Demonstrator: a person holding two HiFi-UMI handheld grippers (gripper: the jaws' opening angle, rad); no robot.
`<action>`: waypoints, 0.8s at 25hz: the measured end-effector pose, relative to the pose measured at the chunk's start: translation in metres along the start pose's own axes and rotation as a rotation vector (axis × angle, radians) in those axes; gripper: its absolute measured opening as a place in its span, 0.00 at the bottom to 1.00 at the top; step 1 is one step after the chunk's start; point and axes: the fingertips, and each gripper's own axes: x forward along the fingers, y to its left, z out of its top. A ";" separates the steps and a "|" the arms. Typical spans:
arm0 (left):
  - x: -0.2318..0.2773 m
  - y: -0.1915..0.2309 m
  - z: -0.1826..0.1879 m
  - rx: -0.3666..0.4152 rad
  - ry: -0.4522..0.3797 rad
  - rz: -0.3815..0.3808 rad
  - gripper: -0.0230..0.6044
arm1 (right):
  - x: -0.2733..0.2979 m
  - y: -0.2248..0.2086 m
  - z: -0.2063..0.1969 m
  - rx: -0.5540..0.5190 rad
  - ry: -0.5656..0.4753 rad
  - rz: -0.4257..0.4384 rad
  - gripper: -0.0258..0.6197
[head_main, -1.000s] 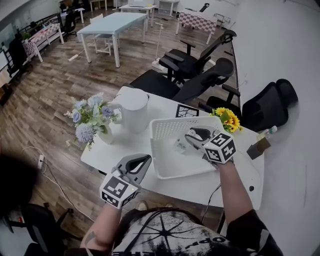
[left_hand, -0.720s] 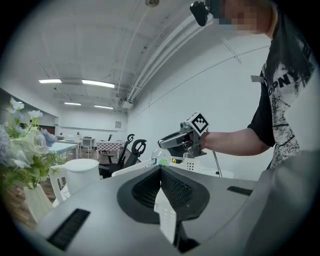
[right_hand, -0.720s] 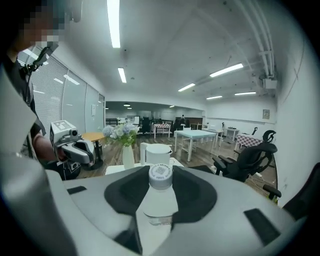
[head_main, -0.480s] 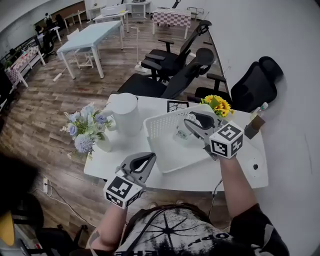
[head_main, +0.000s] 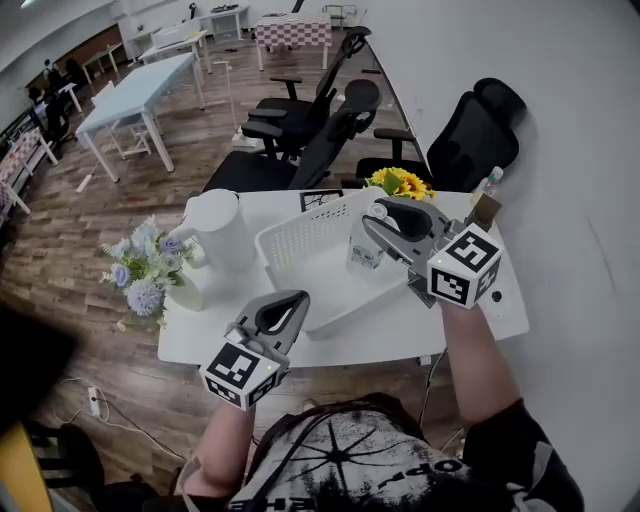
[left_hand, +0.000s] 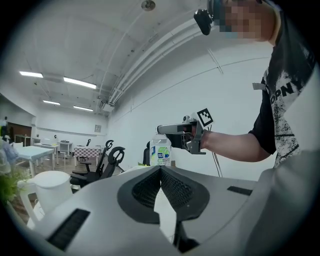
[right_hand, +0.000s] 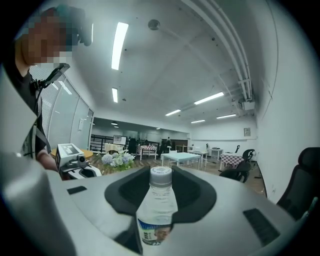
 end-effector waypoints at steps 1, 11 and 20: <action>0.004 -0.005 0.002 0.004 -0.001 -0.007 0.05 | -0.007 -0.002 0.004 -0.003 -0.008 -0.004 0.27; 0.050 -0.056 0.030 0.028 -0.037 -0.038 0.05 | -0.089 -0.023 0.027 -0.041 -0.037 -0.038 0.27; 0.121 -0.121 0.036 0.023 -0.042 -0.073 0.05 | -0.175 -0.066 0.001 -0.022 -0.007 -0.087 0.27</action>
